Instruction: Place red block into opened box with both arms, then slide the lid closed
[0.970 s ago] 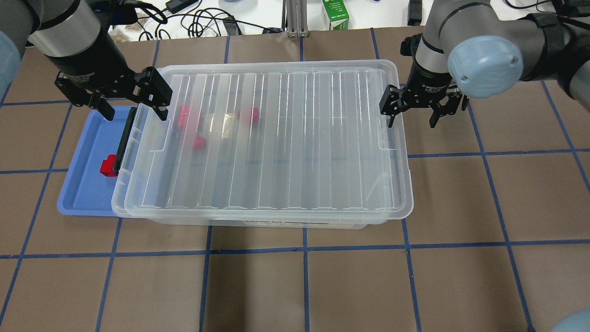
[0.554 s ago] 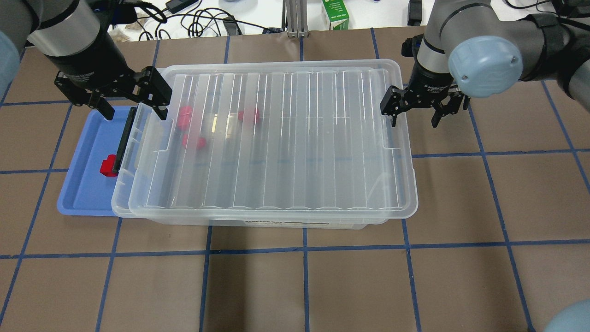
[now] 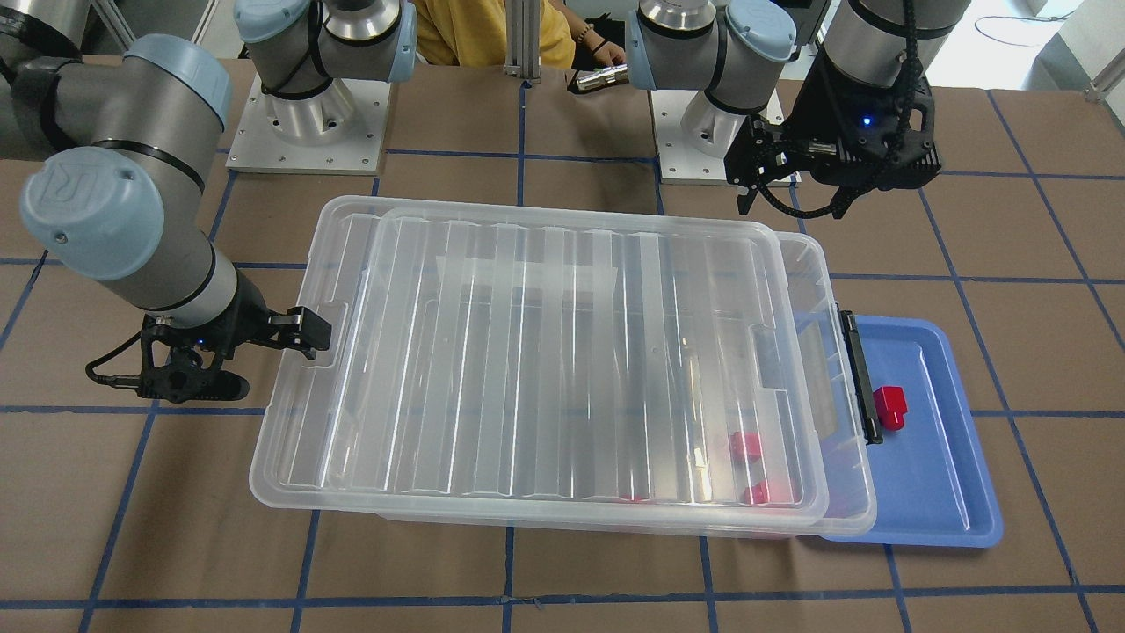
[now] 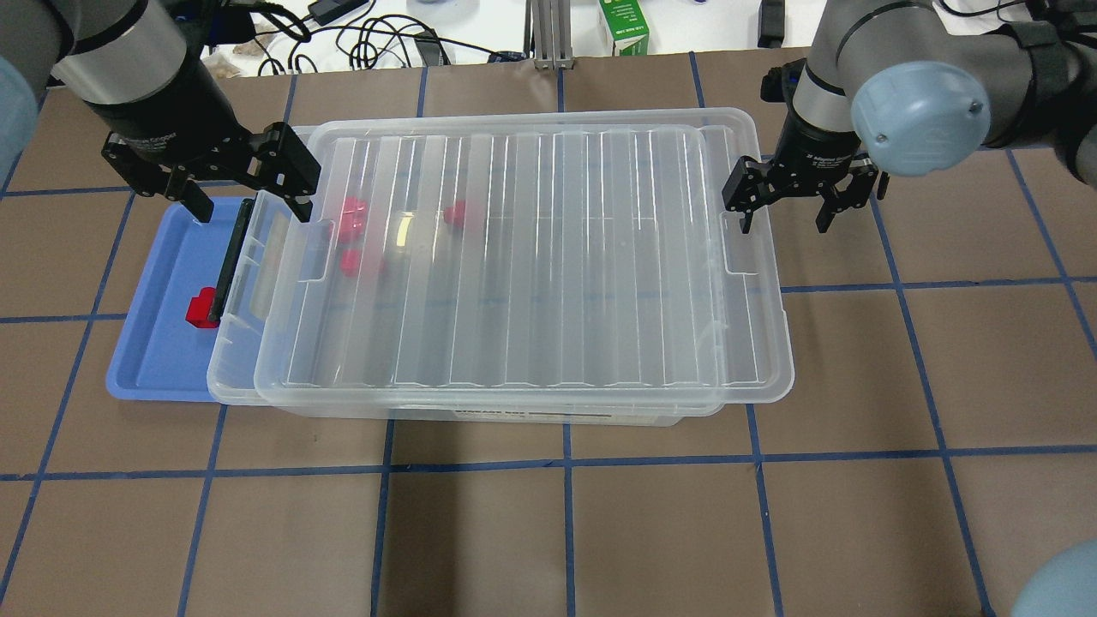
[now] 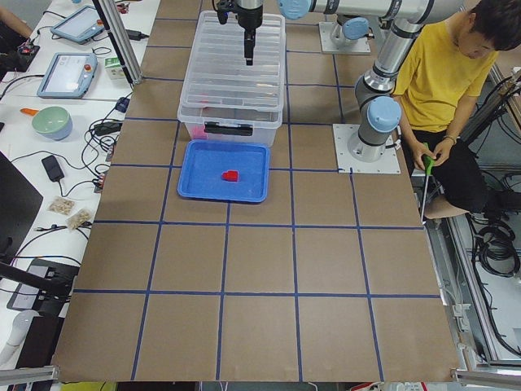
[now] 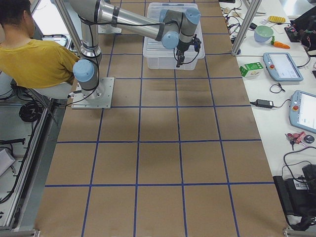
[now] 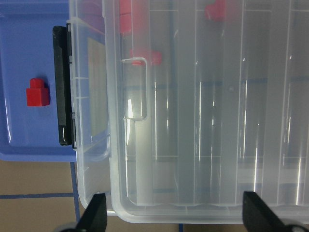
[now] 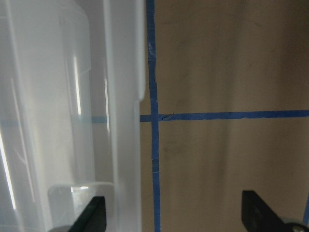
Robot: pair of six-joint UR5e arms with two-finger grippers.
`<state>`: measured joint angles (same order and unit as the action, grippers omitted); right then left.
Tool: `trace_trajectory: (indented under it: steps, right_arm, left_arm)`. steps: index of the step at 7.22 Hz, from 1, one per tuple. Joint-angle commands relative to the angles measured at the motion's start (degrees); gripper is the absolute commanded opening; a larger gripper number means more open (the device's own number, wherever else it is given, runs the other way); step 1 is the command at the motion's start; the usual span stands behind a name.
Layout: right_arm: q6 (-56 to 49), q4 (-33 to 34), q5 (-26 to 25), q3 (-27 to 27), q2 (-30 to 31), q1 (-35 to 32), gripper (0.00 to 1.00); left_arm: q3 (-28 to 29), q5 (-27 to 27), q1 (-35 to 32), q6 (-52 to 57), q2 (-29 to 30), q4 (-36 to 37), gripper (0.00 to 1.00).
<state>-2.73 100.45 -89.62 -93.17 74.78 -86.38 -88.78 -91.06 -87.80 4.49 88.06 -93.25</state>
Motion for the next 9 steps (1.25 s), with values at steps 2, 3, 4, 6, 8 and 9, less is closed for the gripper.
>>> trace_trajectory:
  steps: [2, 3, 4, 6, 8, 9]
  right_arm:
    - [-1.66, -0.43, -2.21, 0.09, 0.10, 2.79, 1.00]
    - [-3.50, -0.34, -2.48, 0.35, 0.10, 2.97, 1.00]
    - [-4.73, -0.43, -2.57, 0.36, 0.10, 2.97, 1.00]
    - [-5.70, -0.26, -5.38, 0.45, 0.19, 3.06, 1.00]
    - [-5.80, -0.52, -5.39, 0.71, 0.45, 4.19, 1.00]
    - [-6.32, -0.95, -5.30, 0.80, 0.45, 5.77, 1.00]
  left_arm:
    - [-0.08, 0.00, 0.00, 0.00, 0.00, 0.00, 1.00]
    - [-0.08, 0.00, 0.00, 0.00, 0.00, 0.00, 1.00]
    - [-0.08, 0.00, 0.00, 0.00, 0.00, 0.00, 1.00]
    - [-0.08, -0.08, 0.00, -0.09, 0.00, -0.09, 1.00]
    - [0.01, 0.00, 0.00, -0.09, 0.00, -0.09, 1.00]
    - [-0.08, -0.08, 0.00, -0.09, 0.00, -0.17, 1.00]
